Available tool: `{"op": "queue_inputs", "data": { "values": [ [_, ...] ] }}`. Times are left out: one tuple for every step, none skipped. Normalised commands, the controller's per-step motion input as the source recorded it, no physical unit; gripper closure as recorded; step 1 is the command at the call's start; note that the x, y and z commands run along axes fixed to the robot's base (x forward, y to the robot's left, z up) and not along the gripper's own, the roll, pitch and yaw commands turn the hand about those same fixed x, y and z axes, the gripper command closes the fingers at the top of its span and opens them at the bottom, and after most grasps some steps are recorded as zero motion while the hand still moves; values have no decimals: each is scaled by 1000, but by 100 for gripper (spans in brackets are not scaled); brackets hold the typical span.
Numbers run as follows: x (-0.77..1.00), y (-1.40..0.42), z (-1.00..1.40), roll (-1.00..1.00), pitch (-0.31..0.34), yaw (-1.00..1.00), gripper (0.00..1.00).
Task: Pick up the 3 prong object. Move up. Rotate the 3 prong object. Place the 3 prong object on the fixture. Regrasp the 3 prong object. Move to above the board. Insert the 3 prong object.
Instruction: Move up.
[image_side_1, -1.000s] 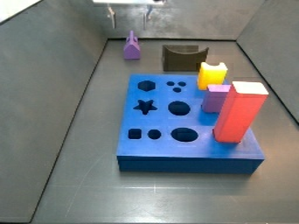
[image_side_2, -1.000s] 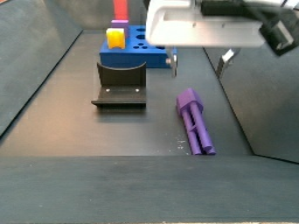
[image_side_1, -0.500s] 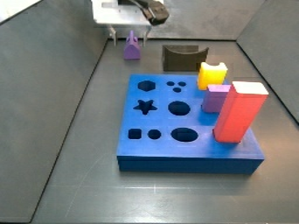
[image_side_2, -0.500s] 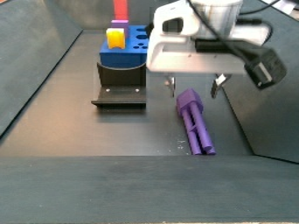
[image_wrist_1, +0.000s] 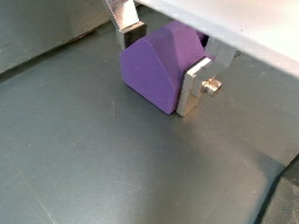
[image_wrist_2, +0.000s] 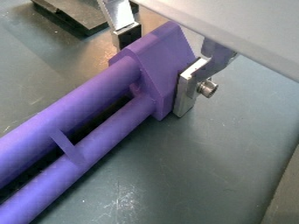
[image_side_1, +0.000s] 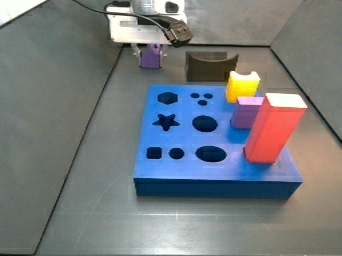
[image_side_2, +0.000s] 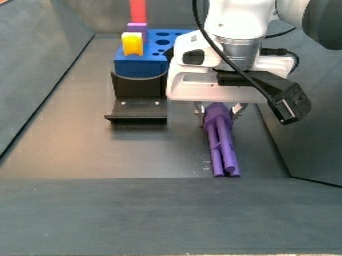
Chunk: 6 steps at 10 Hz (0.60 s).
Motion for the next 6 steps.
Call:
{"op": "queue_inputs", "data": {
  "values": [
    [0,0,833,0,0,0,100],
    [-22,-5,792,-4,17,0,100],
    [-27,-7,726,-6,24,1,100],
    [-16,-5,556,-10,38,1,100],
    [-11,-4,362,-13,46,2,100],
    [-13,-4,202,-13,44,2,100]
  ]
}}
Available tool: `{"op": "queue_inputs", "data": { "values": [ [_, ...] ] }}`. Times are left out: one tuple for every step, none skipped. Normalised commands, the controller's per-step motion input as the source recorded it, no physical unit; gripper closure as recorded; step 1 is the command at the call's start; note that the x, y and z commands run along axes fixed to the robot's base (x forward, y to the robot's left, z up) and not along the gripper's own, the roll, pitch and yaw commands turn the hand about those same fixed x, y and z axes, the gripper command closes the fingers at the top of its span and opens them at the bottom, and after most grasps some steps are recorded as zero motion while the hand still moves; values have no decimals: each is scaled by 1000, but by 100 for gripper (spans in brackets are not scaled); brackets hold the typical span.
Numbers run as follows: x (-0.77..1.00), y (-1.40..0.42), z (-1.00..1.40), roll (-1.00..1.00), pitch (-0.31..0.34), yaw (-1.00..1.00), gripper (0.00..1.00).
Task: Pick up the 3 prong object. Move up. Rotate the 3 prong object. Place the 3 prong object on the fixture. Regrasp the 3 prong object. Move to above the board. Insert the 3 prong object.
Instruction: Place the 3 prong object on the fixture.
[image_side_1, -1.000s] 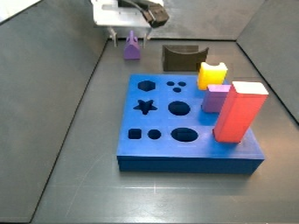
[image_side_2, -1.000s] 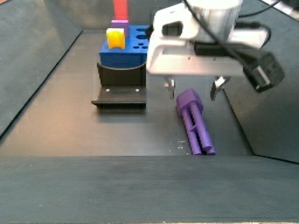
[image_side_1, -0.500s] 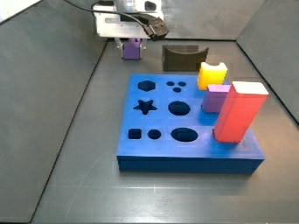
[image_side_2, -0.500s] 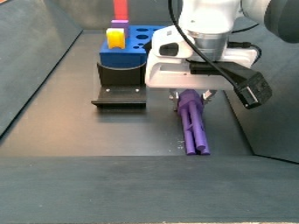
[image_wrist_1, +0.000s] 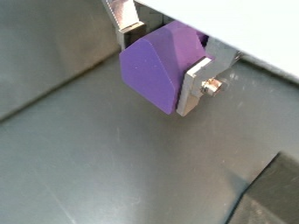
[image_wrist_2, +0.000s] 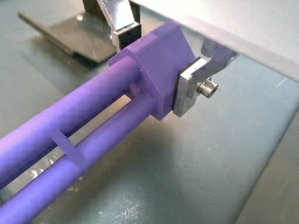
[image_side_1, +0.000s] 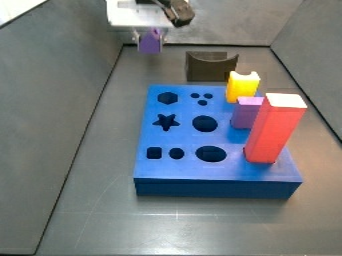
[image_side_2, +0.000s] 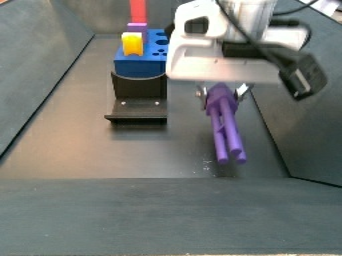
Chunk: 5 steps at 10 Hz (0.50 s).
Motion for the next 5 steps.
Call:
{"op": "queue_inputs", "data": {
  "values": [
    [0,0,1000,0,0,0,100],
    [6,1,1000,1,-3,0,100],
    [-4,-1,1000,-4,16,0,100],
    [-6,-2,1000,-6,20,0,100],
    [-12,-3,1000,-7,23,1,100]
  ]
}}
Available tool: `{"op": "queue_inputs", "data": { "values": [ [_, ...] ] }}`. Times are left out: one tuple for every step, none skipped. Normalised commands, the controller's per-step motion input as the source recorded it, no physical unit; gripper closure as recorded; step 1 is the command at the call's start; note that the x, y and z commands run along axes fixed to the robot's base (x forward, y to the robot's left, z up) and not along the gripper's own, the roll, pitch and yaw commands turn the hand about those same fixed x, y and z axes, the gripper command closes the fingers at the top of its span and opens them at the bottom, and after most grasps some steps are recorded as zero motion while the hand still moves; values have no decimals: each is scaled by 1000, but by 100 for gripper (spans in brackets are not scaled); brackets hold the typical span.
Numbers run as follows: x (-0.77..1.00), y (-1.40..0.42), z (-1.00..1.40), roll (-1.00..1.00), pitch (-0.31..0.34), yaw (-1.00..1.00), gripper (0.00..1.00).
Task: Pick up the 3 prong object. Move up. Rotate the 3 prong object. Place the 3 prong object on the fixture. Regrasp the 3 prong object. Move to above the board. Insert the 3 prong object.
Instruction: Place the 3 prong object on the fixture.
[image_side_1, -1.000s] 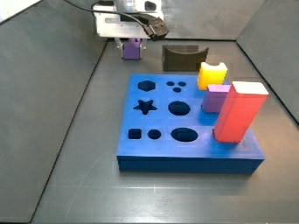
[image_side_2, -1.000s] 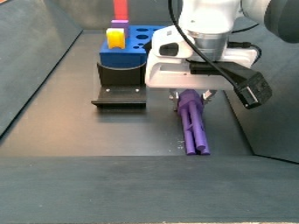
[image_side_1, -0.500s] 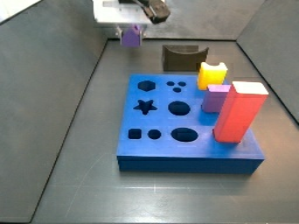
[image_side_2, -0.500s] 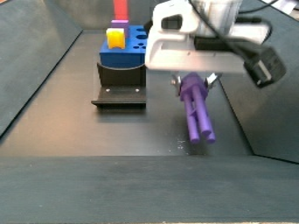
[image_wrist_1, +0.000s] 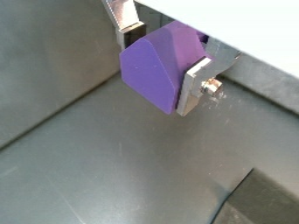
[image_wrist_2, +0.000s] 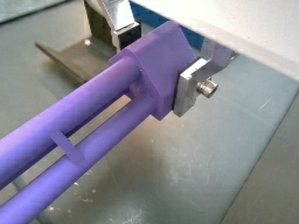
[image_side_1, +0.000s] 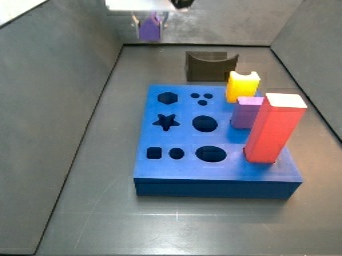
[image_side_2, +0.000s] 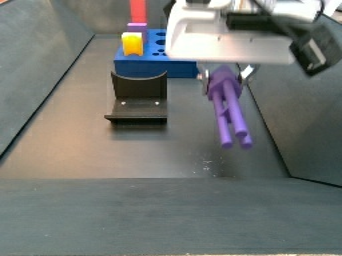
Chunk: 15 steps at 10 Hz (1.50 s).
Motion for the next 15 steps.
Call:
{"op": "queue_inputs", "data": {
  "values": [
    [-16,-4,1000,-7,24,1,100],
    [-18,-5,1000,-7,24,2,100],
    [-21,-6,1000,-9,28,2,100],
    [-19,-6,945,-10,30,2,100],
    [-13,-4,721,-13,39,3,100],
    [-5,-2,553,-15,47,3,100],
    [4,0,328,-19,60,4,100],
    [5,0,215,-21,67,4,100],
    [1000,-154,-29,-236,-86,-48,100],
    [1000,-149,-39,-234,-76,-42,100],
    [1000,-128,-40,-211,-62,-33,100],
    [1000,-118,-39,-197,-52,-31,100],
    [1000,-106,-39,-168,-31,-31,100],
    [1000,-96,-38,-152,-12,-16,100],
    [1000,-87,-36,-135,2,-9,100]
  ]
}}
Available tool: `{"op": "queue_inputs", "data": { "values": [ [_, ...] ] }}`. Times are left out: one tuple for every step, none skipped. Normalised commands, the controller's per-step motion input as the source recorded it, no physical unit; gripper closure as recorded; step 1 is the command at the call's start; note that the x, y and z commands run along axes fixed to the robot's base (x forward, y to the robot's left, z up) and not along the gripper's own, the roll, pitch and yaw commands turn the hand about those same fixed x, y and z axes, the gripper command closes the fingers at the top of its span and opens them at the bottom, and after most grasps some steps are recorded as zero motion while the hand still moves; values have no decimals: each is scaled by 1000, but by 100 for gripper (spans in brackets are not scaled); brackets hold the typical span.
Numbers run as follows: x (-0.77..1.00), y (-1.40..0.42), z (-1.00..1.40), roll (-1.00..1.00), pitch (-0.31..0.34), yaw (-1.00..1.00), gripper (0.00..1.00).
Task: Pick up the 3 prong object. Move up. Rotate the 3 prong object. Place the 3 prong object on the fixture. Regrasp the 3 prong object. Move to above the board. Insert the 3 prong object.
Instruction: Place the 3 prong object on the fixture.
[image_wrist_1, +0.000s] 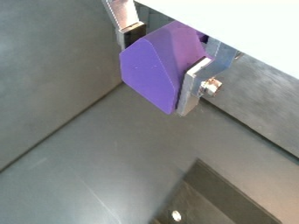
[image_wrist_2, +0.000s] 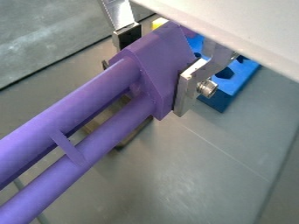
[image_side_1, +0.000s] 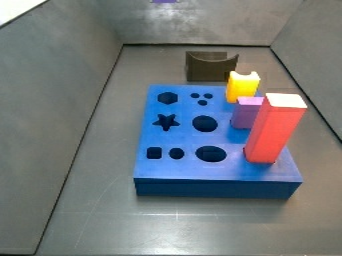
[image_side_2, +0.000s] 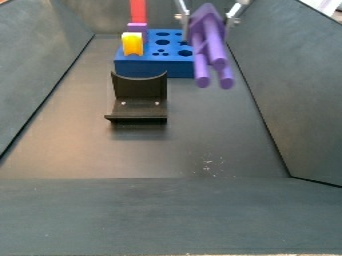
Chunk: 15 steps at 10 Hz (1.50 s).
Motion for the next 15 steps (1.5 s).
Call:
{"op": "queue_inputs", "data": {
  "values": [
    [1000,-77,-34,-122,16,-2,100],
    [1000,-69,-33,-109,32,5,100],
    [1000,-60,-29,-101,50,10,100],
    [1000,-52,-25,-95,63,14,100],
    [1000,-44,-23,-90,76,17,100],
    [1000,-37,-19,-85,89,21,100],
    [1000,-29,-13,-77,106,24,100],
    [1000,-21,-12,-72,118,26,100],
    [745,-1000,98,-1000,116,78,100],
    [723,-1000,101,-1000,117,75,100],
    [637,-695,58,-1000,125,60,100],
    [572,-482,29,-1000,130,55,100],
    [444,-170,16,-1000,143,38,100],
    [350,-29,8,-1000,152,26,100],
    [224,32,-5,-1000,165,7,100]
  ]
}}
